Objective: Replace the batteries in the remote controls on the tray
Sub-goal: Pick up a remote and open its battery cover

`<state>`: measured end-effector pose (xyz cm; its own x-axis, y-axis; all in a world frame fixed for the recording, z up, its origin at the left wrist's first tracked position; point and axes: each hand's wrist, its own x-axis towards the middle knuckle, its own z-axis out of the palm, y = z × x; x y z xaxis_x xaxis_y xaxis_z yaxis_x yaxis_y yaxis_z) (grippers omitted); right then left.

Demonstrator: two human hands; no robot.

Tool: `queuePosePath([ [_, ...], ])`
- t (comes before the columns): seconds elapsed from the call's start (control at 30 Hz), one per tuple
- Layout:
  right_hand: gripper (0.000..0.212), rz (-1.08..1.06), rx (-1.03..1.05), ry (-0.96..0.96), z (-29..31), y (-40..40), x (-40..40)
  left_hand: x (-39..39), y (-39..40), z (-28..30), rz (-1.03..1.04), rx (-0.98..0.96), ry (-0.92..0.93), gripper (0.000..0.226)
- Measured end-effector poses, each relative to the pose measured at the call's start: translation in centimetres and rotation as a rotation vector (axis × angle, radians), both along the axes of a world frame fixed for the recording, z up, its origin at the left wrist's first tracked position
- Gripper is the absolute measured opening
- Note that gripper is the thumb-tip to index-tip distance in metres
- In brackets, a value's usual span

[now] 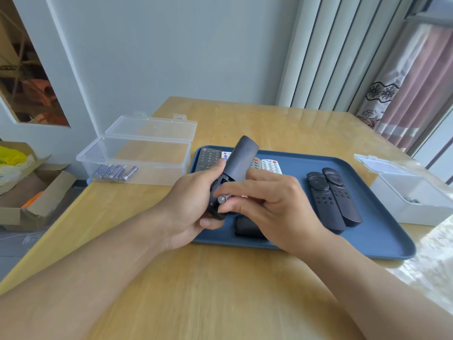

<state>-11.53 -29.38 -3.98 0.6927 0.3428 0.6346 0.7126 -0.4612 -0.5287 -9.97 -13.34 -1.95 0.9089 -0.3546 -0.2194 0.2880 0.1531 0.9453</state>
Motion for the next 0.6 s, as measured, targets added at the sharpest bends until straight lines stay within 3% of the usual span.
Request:
queuePosePath([
  [0.07,0.003,0.007,0.245,0.147,1.1,0.6,-0.5,0.0,0.0,-0.3,0.006,-0.001,0.008,0.049],
  [0.17,0.026,-0.018,0.681,0.472,2.9,-0.5,-0.4,0.3,0.2,-0.4,0.006,-0.041,0.035,0.045],
  [0.3,0.031,-0.081,0.994,0.629,4.8,-4.0,1.2,0.5,0.3,-0.4,-0.009,-0.093,-0.019,0.048],
  [0.37,0.025,-0.168,0.925,0.760,5.3,-6.1,1.9,0.2,-0.1,-0.3,0.016,-0.059,-0.074,0.045],
  [0.5,0.007,-0.290,0.330,1.010,7.8,-12.0,2.1,-0.4,-2.4,1.1,-0.066,-0.054,-0.179,0.047],
  [0.6,0.008,-0.521,-0.066,0.983,10.4,-16.9,1.6,-1.1,-4.6,2.1,-0.113,-0.142,-0.199,0.052],
])
